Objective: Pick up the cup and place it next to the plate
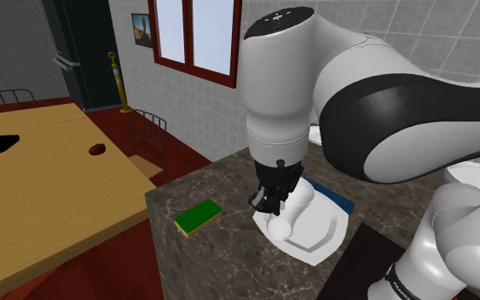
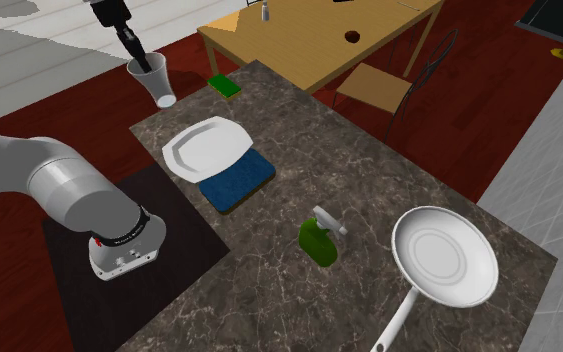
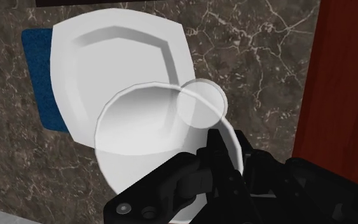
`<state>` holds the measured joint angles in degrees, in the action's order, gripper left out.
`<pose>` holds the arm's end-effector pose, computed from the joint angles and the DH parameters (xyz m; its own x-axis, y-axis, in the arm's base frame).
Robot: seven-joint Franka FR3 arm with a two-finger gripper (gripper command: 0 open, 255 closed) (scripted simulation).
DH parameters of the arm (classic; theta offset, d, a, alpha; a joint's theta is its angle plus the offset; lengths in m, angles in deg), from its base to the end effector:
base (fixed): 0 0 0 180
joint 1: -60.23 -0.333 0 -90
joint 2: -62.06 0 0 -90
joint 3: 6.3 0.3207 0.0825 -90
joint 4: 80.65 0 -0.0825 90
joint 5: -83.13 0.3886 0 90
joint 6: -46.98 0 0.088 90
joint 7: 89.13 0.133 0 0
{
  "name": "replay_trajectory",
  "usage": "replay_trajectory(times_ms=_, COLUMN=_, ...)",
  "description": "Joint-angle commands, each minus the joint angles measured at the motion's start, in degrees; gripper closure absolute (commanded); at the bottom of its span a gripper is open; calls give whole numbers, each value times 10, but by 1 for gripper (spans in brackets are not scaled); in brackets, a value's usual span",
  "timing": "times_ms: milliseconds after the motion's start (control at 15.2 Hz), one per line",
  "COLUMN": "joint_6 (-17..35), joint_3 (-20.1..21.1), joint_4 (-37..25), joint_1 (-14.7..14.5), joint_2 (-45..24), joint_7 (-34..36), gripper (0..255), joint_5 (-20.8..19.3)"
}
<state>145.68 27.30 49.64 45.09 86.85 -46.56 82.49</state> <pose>0.2680 0.3222 0.4616 0.9982 0.0499 0.0325 0.0379 -0.9534 0.2992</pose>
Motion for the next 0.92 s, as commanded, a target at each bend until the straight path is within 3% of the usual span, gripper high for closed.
replay_trajectory(times_ms=0, joint_6=16, joint_3=3, joint_4=14, joint_1=-1, joint_2=-2, joint_7=4, gripper=255, joint_5=1)
replay_trajectory(times_ms=858, joint_6=118, joint_3=26, joint_4=87, joint_1=3, joint_2=-38, joint_7=35, gripper=255, joint_5=-7)
